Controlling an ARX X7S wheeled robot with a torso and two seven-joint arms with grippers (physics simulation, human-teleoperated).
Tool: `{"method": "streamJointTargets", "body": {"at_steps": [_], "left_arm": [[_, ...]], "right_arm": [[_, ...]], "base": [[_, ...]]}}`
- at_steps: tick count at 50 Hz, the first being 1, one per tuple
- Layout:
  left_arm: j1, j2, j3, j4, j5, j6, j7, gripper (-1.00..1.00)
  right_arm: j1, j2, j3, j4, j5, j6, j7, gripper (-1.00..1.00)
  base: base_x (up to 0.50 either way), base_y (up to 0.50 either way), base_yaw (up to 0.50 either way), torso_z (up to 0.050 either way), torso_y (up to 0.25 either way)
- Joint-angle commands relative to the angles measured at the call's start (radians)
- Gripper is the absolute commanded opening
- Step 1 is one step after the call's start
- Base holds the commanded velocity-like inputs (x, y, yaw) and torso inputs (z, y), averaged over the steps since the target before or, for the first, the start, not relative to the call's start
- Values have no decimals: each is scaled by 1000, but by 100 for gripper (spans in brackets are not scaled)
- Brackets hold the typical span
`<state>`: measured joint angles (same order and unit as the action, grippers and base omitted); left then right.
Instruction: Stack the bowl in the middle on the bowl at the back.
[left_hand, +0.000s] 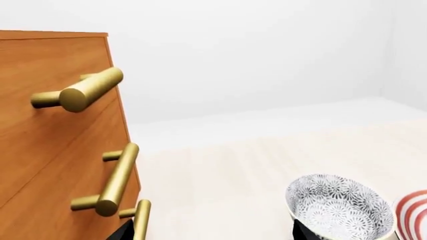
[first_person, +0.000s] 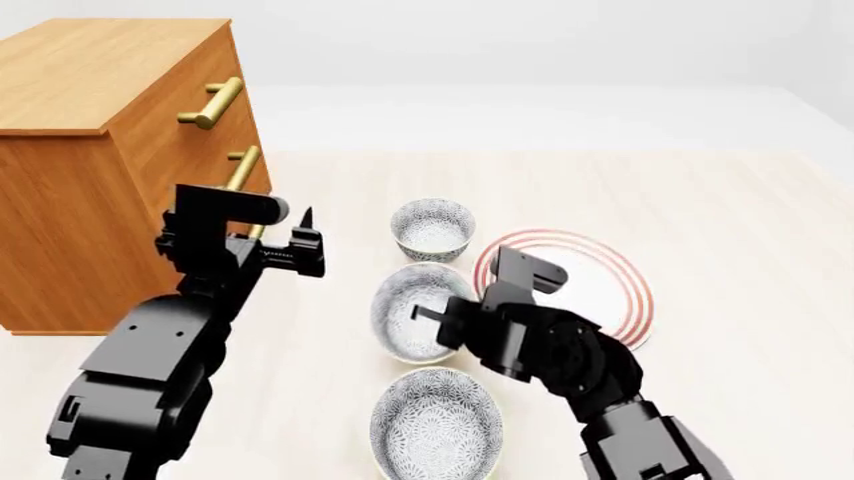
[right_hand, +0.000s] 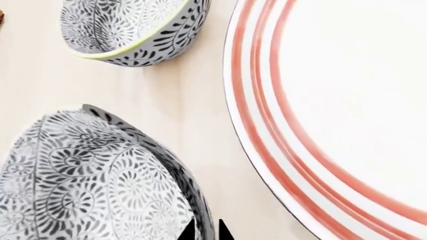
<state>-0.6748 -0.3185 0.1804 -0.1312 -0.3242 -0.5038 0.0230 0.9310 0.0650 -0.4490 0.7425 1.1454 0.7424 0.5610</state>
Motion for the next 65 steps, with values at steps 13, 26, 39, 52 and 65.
{"method": "streamJointTargets", "body": {"at_steps": [13,26,39,52,65], "left_arm": [[-6,-12,-11,24,-11,-8,-15,100],[-8,-17,-17,42,-17,-18,-26,100],[0,-21,-18,125,-37,-57,-42,100],[13,-18,-14,182,-56,-80,-50,100],[7,-12,-13,202,-67,-83,-54,100]], "right_arm": [[34,36,5,-116,31,-42,56,-100],[47,83,53,-255,95,-17,140,-100],[-35,186,227,-685,469,148,441,-100],[-184,233,333,-991,911,111,798,-100],[-304,294,305,-1190,1106,-24,998,-100]], "base": [[0,0,0,0,0],[0,0,0,0,0],[0,0,0,0,0],[0,0,0,0,0],[0,0,0,0,0]]}}
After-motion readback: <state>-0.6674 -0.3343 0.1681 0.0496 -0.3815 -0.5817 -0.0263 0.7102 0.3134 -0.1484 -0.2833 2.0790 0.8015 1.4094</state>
